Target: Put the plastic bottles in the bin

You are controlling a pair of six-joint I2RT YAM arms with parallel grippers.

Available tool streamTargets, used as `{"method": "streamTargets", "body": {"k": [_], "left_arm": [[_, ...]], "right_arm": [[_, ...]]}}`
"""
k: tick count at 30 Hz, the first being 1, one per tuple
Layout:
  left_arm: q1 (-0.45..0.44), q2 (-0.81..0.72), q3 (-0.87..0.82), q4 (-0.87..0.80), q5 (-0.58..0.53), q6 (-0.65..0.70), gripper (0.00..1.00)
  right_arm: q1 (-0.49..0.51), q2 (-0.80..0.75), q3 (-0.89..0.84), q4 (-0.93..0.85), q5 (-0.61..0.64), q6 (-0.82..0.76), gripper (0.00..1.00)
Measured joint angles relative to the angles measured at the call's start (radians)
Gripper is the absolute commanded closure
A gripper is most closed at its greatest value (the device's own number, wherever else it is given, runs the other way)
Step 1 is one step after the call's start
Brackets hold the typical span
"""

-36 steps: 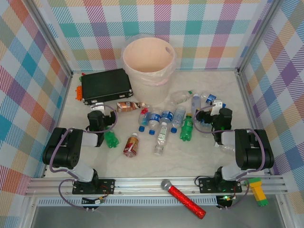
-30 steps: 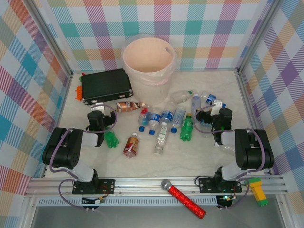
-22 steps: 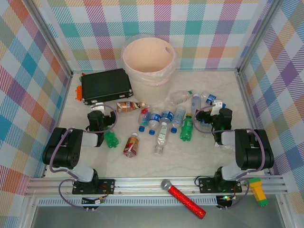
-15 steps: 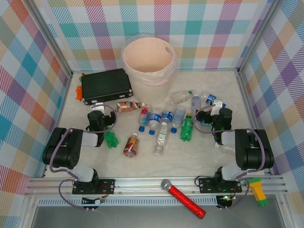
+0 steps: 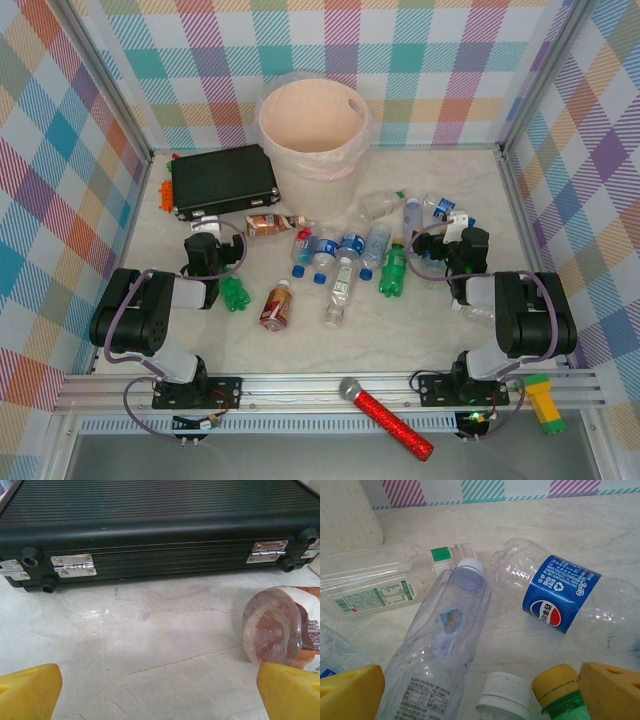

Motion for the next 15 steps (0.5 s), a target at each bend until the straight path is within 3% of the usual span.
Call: {"method": "streamTargets", "body": {"k": [7,10,15], "left_arm": [[0.0,-0.02,0.007,-0.045,-0.019,-0.005,0.0],[0.0,-0.09,0.076,-0.218,-0.055,-0.016,0.0],[0.0,-0.278,0.293,-0.537,-0.12,-0.068,0.0]], "right_arm": [[0.0,0.0,0.0,0.0,0.0,0.0,0.01],[0.0,-0.014,0.002,-0.026,0.015,0.005,0.01],[0.0,-0.151,0.087,-0.269,0.09,0.057,0.01]]}}
